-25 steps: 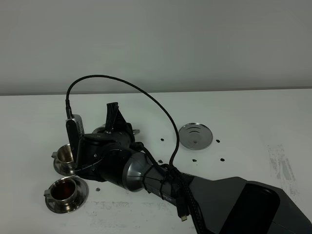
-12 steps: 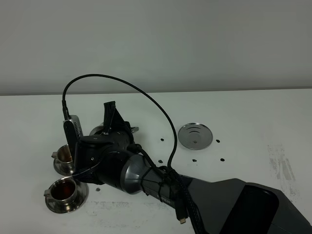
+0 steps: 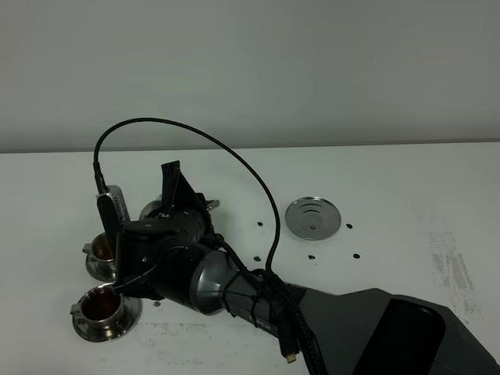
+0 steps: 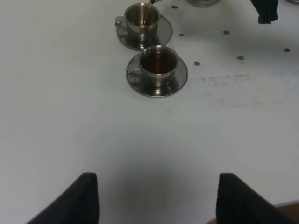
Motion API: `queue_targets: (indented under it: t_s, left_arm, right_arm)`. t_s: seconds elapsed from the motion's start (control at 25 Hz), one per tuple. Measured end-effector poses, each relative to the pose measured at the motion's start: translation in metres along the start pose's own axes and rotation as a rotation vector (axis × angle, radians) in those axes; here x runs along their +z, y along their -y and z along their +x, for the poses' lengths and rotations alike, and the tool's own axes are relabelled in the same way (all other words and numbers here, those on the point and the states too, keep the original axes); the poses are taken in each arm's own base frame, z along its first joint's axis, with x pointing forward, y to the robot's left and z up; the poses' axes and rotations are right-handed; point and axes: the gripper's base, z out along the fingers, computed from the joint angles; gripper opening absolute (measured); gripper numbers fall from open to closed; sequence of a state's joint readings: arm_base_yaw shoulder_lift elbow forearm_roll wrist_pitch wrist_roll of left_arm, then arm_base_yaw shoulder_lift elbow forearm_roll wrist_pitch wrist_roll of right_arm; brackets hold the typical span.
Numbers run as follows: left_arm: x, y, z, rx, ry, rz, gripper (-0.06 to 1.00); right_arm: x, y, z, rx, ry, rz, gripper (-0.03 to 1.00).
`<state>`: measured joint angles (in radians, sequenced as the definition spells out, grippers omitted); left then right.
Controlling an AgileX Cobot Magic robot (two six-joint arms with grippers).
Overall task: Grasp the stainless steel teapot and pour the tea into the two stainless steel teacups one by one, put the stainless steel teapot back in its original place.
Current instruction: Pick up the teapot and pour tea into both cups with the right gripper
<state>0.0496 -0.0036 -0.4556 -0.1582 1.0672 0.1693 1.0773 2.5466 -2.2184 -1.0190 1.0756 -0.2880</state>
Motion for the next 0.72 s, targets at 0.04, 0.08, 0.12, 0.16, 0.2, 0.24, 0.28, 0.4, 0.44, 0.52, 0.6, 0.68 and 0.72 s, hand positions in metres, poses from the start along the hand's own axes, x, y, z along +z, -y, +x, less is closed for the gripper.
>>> queue_targets:
  t_s: [0.04,0.08,0.12,0.16,0.2,0.24,0.28,0.4,0.44,0.52,0.6,0.68,0.72]
  left_arm:
    - [0.0,0.0,0.0,0.0,0.0,0.0,0.54]
    - [0.0,0.0,0.0,0.0,0.0,0.0,0.54]
    - [0.0,0.0,0.0,0.0,0.0,0.0,0.54]
    - [0.0,0.0,0.0,0.0,0.0,0.0,0.54]
    - [0.0,0.0,0.0,0.0,0.0,0.0,0.54]
    - [0.0,0.0,0.0,0.0,0.0,0.0,0.54]
    - [0.0,0.0,0.0,0.0,0.0,0.0,0.54]
    - [0.0,0.0,0.0,0.0,0.0,0.0,0.54]
    - [0.0,0.0,0.0,0.0,0.0,0.0,0.54]
    - [0.0,0.0,0.0,0.0,0.0,0.0,0.54]
    - [0.0,0.0,0.0,0.0,0.0,0.0,0.54]
    - [0.0,0.0,0.0,0.0,0.0,0.0,0.54]
    - [0.0,0.0,0.0,0.0,0.0,0.0,0.54]
  right_arm:
    - [0.0,0.0,0.0,0.0,0.0,0.0,0.17]
    - [0.0,0.0,0.0,0.0,0.0,0.0,0.17]
    - [0.0,0.0001,0.0,-0.001,0.0,0.001,0.17]
    - [0.0,0.0001,0.0,-0.001,0.0,0.001,0.17]
    - [0.0,0.0001,0.0,-0.001,0.0,0.001,0.17]
    - [0.0,0.0002,0.0001,-0.001,-0.001,0.002,0.17]
    - [0.0,0.0003,0.0001,-0.002,-0.001,0.003,0.17]
    - [0.0,0.0006,0.0002,-0.004,-0.002,0.006,0.17]
    - [0.0,0.0007,0.0002,-0.004,-0.002,0.007,0.17]
    - [0.0,0.001,0.0003,-0.006,-0.003,0.011,0.17]
    - [0.0,0.0012,0.0003,-0.007,-0.004,0.013,0.17]
    - [0.0,0.0015,0.0005,-0.009,-0.006,0.016,0.17]
    - [0.0,0.0017,0.0005,-0.01,-0.005,0.019,0.17]
